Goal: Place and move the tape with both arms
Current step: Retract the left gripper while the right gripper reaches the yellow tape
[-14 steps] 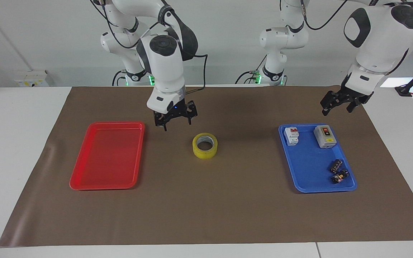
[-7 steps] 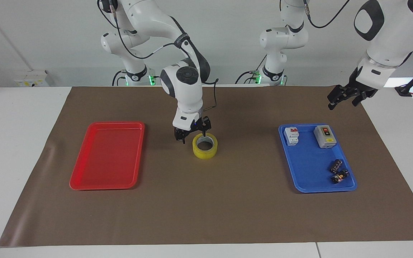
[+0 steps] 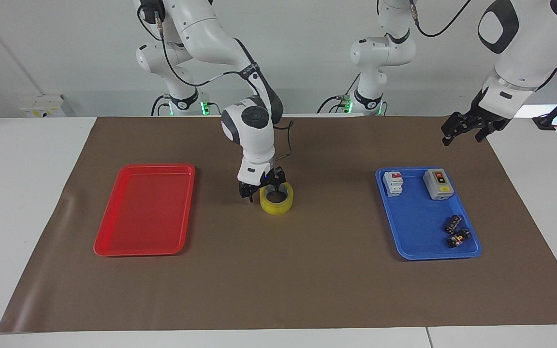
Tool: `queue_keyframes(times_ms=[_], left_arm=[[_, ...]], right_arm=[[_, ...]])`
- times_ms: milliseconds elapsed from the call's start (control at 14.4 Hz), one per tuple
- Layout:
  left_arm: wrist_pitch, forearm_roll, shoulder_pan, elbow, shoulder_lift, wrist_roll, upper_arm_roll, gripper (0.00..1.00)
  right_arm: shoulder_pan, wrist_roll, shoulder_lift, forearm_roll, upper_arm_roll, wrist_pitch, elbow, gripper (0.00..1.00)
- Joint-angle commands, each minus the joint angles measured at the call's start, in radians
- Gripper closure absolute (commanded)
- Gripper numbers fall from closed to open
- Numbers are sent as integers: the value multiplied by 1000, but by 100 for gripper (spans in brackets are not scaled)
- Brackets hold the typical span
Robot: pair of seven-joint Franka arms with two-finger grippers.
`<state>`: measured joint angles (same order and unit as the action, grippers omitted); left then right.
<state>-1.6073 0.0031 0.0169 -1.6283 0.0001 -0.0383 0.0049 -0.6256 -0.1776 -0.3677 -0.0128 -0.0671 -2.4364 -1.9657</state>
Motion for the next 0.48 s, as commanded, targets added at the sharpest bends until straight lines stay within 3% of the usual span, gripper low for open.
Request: queue_keyframes(times_ms=[0,69,277,416], left_arm=[[-16,-28,-9,-35,-31,21,0,0],[-14,-28,-9,-33,-29,17,0,0],[-10,-28,-9,-33,-31,14,0,0],[-11,-26,-9,-33,-29,14,-2,0]], right_arm=[[10,20,-13,-12,0,-44,-9,2],[11,23,-13,-12,0,-50,-9,20],[11,24,-14,-12,0,-36,-1,100],[1,-9,-14,-12,0,-32,1,100]])
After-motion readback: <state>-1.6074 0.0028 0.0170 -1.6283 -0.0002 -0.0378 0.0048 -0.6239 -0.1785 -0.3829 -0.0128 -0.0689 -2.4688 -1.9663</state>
